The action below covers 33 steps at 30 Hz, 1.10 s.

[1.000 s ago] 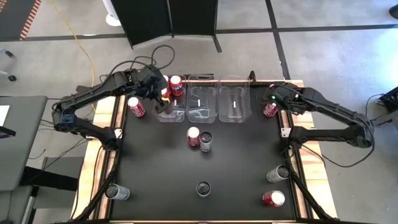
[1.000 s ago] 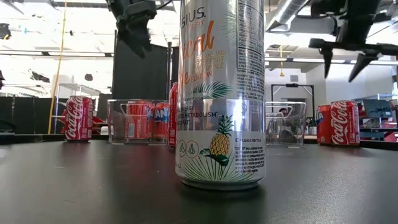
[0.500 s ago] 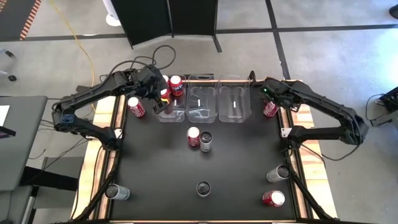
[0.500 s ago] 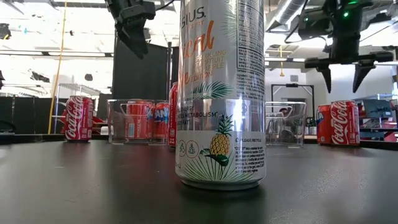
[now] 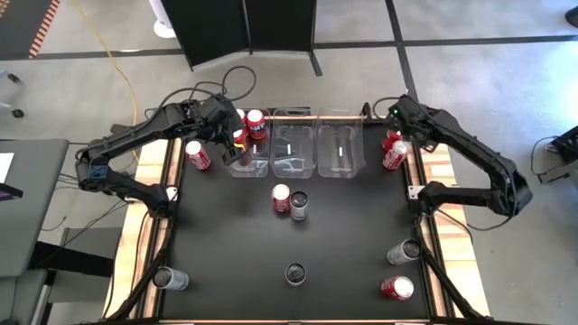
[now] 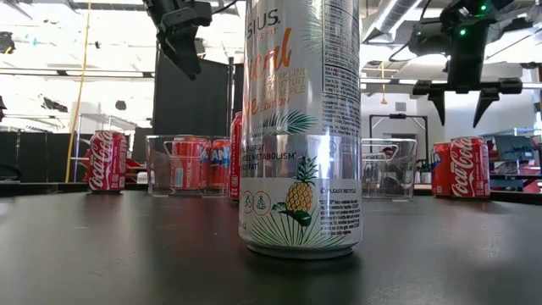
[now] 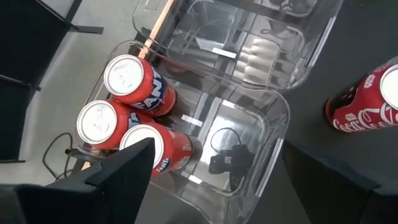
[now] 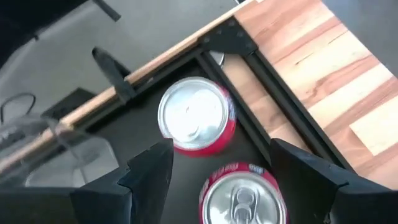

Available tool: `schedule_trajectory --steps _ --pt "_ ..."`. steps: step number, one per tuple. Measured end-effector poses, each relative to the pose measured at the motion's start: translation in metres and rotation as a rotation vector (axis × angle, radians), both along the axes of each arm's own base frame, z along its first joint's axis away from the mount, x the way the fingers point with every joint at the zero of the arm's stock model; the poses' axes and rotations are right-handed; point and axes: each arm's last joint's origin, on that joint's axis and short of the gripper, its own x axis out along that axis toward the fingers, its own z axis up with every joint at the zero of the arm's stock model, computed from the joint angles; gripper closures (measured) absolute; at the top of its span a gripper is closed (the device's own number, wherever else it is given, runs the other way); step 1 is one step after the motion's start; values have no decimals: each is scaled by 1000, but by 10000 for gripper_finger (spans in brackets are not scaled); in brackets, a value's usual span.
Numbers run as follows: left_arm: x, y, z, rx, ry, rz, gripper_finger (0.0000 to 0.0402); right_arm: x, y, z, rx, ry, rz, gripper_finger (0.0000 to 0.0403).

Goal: Sort soda cans
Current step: Put the red soda can into the left transparent bin

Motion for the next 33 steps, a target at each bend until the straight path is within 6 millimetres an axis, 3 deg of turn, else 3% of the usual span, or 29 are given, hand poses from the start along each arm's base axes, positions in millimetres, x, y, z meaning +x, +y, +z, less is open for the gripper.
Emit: schedule_trajectory --steps 4,8,13,18,29,33 --pt "0 0 0 1 -1 0 56 -1 -5 2 -29 1 22 122" --pt "1 1 1 7 -14 0 56 5 -7 4 -51 56 152 122" --pt "3 1 2 25 -32 -10 56 13 -12 12 33 262 255 122" --pt "3 2 3 30 -39 -12 56 16 -23 9 152 353 267 122" --pt "1 1 1 -4 -29 22 56 31 -40 -14 277 281 225 122" --pt "1 1 1 -6 -26 23 56 38 -50 -8 320 291 211 122"
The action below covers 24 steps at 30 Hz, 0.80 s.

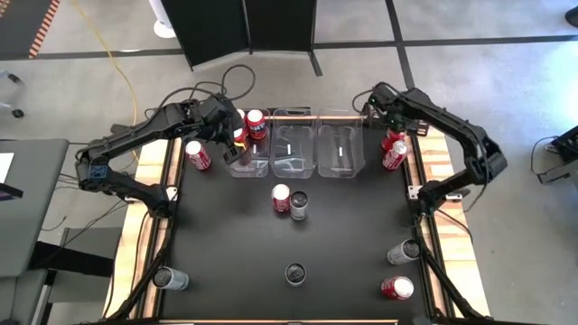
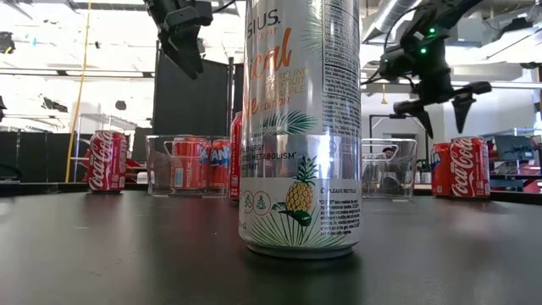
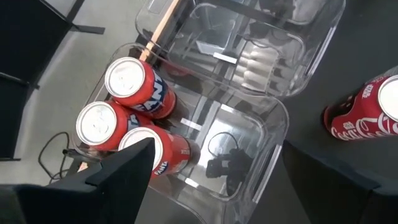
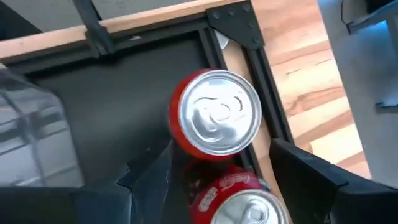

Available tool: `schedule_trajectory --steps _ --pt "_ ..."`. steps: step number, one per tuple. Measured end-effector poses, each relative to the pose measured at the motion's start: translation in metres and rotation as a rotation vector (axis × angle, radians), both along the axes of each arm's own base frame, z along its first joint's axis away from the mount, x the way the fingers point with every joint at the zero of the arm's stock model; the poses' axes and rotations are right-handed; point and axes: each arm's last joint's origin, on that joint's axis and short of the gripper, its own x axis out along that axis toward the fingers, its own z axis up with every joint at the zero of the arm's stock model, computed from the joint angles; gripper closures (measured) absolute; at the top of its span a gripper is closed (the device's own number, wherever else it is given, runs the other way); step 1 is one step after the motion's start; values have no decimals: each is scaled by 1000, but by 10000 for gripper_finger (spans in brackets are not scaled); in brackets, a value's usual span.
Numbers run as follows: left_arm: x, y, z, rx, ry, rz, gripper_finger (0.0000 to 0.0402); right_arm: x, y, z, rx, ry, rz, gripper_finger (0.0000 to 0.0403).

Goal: Sort soda cans
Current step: Put the red soda can into the left transparent bin

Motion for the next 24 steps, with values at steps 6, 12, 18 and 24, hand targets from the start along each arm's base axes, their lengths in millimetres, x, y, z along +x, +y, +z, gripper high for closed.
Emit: schedule_trajectory --steps 6,12,18,24 --pt "2 1 2 22 -21 -13 56 5 -8 8 73 11 -37 122" --pt "3 1 3 30 -27 -19 56 17 -17 25 2 -94 5 122" --pt "2 1 1 11 -20 -2 56 20 -5 47 -220 -75 -86 122" --pt "2 1 2 1 -42 21 56 24 17 42 -303 -24 -258 122"
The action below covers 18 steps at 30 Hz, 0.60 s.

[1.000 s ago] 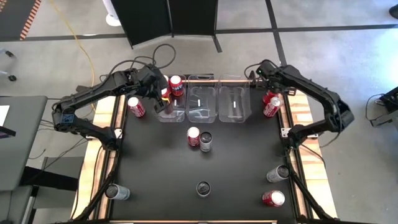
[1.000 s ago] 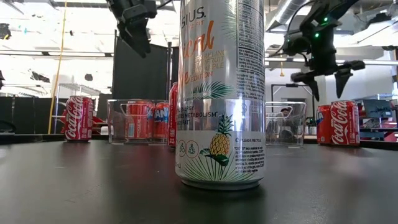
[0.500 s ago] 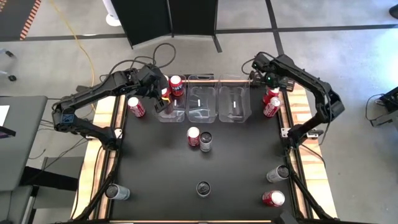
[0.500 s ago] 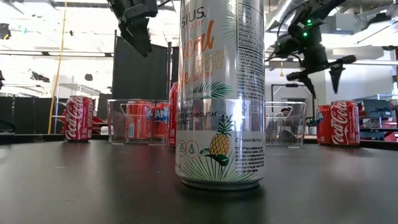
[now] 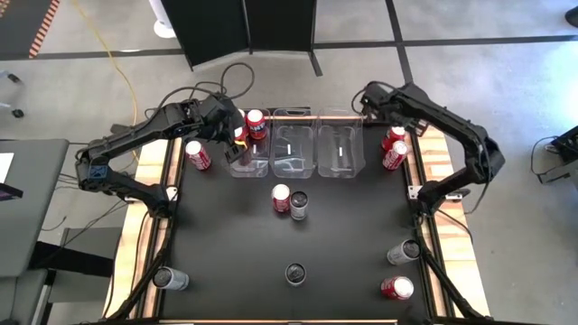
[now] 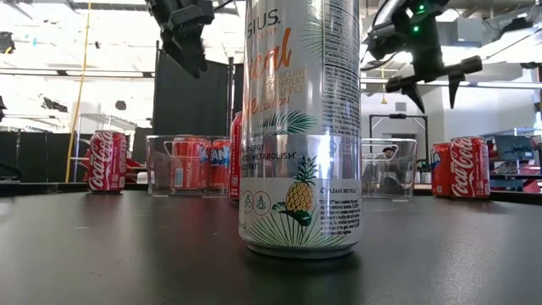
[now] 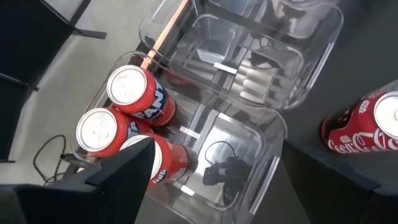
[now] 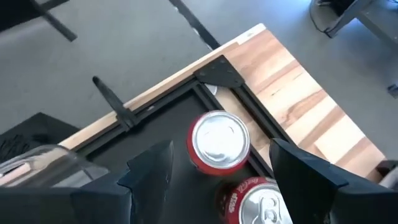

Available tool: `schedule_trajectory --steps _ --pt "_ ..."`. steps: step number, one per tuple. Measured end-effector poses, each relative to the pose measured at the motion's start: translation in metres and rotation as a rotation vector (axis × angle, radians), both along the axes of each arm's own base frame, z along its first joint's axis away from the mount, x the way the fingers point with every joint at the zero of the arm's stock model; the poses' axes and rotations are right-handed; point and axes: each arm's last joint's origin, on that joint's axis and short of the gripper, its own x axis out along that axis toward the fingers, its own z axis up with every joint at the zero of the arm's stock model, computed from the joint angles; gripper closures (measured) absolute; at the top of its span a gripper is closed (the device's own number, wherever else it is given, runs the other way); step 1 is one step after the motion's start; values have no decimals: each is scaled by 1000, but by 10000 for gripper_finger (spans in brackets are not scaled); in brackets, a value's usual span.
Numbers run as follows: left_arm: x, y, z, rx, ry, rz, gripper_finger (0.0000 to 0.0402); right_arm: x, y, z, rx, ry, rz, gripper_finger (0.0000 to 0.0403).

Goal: Sort soda cans
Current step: Put the red soda can into the left transparent bin

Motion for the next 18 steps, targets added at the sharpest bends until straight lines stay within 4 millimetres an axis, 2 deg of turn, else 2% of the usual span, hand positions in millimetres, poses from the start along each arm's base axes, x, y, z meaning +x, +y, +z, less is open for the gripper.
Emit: schedule_trajectory --steps 9,14,18 --pt "0 0 0 16 8 -21 56 9 24 -35 -65 30 -92 122" --pt "0 0 0 9 2 -11 56 13 34 -54 -111 67 -71 122" --pt "0 0 0 8 0 -9 56 16 32 -61 -93 79 1 121"
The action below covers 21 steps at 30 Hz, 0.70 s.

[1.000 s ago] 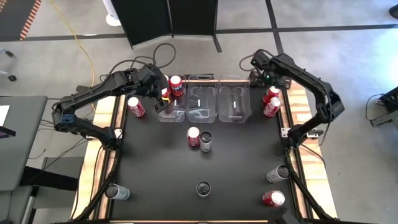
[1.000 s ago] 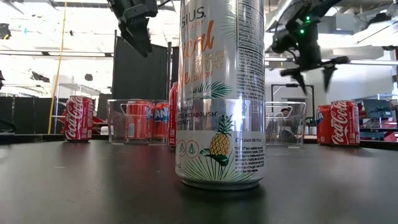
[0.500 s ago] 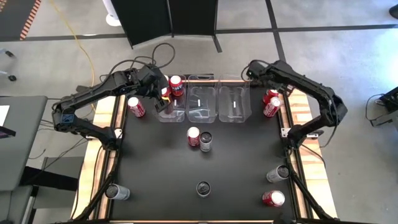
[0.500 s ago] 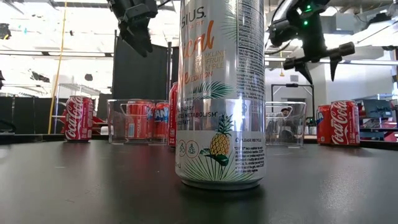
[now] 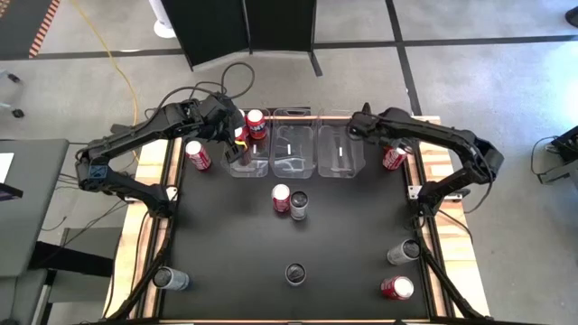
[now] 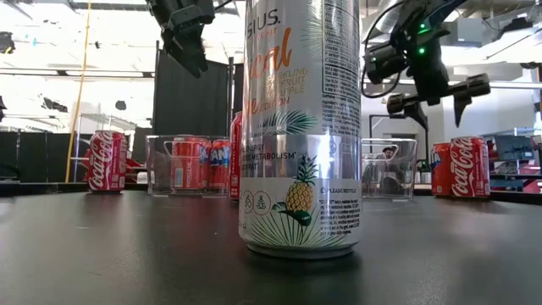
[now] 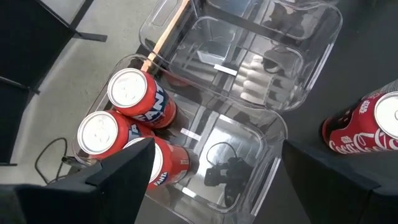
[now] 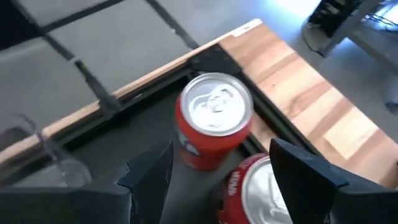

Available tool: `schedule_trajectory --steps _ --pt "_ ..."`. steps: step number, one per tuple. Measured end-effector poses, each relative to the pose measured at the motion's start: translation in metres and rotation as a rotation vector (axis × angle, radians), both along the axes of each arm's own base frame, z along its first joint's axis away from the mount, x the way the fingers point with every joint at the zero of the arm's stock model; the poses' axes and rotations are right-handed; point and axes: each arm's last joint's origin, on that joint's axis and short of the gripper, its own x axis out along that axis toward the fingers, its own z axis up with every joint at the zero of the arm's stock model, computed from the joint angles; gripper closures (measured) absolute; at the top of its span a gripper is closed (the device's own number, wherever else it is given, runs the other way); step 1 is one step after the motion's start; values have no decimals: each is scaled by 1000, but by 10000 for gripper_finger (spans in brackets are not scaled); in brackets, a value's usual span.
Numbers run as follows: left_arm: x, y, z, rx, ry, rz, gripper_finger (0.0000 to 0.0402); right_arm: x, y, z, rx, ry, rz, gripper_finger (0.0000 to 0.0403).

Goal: Sort soda cans
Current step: Put the red soda can into the left transparent bin

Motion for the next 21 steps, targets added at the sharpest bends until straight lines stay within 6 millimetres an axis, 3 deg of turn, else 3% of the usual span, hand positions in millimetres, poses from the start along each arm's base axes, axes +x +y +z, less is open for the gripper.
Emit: schedule_trajectory --steps 10,21 --pt "-1 0 -1 -28 -14 37 56 -1 -14 -5 60 -36 60 118" --pt "-1 0 -1 -24 -6 29 56 -14 -18 -6 139 -32 -5 34"
